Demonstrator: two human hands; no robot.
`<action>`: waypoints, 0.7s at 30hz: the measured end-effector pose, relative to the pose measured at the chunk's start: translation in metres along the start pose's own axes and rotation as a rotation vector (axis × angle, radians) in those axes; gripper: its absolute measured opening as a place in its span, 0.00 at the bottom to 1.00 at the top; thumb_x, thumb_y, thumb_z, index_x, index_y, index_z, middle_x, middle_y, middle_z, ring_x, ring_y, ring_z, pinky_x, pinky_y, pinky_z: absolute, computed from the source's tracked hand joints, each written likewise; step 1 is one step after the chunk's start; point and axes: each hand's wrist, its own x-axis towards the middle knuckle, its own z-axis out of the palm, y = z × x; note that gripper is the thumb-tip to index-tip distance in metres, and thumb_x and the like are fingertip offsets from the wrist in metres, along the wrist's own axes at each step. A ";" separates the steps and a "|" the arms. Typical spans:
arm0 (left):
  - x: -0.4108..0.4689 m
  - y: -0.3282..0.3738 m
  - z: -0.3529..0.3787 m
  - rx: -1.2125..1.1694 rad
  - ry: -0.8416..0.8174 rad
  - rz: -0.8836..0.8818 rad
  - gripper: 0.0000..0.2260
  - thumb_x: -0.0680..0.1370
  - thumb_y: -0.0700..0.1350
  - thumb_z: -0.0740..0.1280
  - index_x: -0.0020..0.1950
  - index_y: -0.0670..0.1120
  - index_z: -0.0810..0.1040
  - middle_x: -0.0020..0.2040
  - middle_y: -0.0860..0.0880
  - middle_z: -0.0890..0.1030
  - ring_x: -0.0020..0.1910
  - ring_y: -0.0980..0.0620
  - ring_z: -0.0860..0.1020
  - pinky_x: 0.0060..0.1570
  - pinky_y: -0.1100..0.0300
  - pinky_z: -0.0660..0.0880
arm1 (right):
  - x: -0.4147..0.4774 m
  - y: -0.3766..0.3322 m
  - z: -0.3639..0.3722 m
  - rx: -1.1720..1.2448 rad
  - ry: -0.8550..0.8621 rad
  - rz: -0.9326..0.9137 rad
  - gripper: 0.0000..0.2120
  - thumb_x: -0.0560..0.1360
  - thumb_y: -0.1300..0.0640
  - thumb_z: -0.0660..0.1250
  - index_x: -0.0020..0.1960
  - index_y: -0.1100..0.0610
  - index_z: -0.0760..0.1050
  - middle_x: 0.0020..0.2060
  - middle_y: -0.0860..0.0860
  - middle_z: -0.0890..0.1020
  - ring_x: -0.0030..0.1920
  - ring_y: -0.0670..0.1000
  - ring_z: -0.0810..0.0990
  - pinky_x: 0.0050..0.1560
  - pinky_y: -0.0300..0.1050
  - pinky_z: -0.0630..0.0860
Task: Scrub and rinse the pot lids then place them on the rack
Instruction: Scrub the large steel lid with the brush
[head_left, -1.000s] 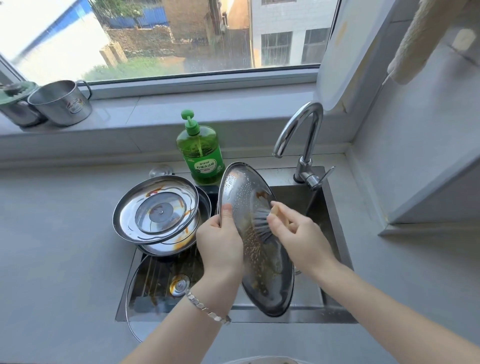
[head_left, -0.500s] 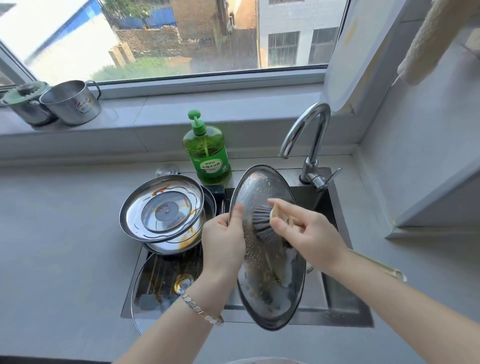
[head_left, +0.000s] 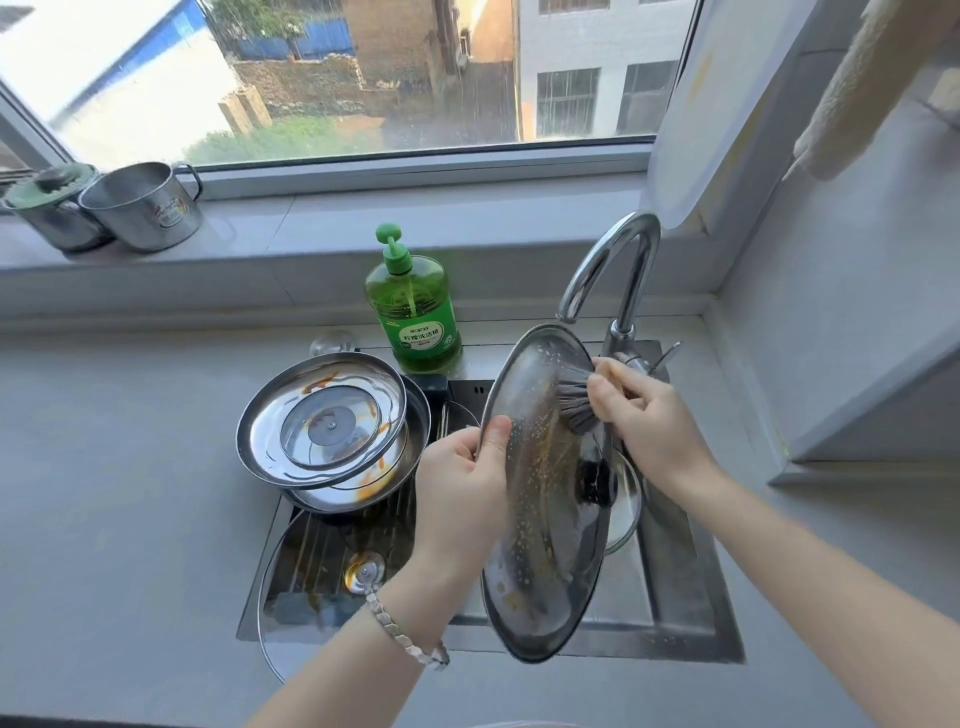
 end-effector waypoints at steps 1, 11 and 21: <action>0.003 -0.002 0.000 -0.007 0.010 -0.015 0.24 0.79 0.46 0.63 0.26 0.46 0.58 0.20 0.56 0.57 0.23 0.56 0.56 0.25 0.63 0.54 | -0.008 -0.007 0.005 -0.010 -0.063 -0.057 0.18 0.76 0.43 0.62 0.65 0.43 0.72 0.28 0.39 0.75 0.35 0.43 0.75 0.47 0.47 0.73; -0.004 -0.015 0.004 0.034 -0.012 -0.027 0.23 0.79 0.45 0.63 0.26 0.46 0.60 0.20 0.56 0.58 0.23 0.55 0.56 0.25 0.64 0.54 | -0.014 -0.032 0.011 -0.136 -0.209 -0.145 0.16 0.76 0.42 0.61 0.63 0.40 0.72 0.21 0.42 0.70 0.27 0.43 0.68 0.37 0.44 0.69; 0.005 -0.014 0.005 0.067 -0.028 0.075 0.22 0.79 0.44 0.64 0.26 0.44 0.61 0.21 0.55 0.59 0.23 0.56 0.58 0.25 0.66 0.55 | -0.006 -0.037 0.002 -0.115 -0.158 -0.115 0.14 0.76 0.43 0.61 0.61 0.38 0.72 0.19 0.33 0.69 0.27 0.40 0.66 0.38 0.41 0.66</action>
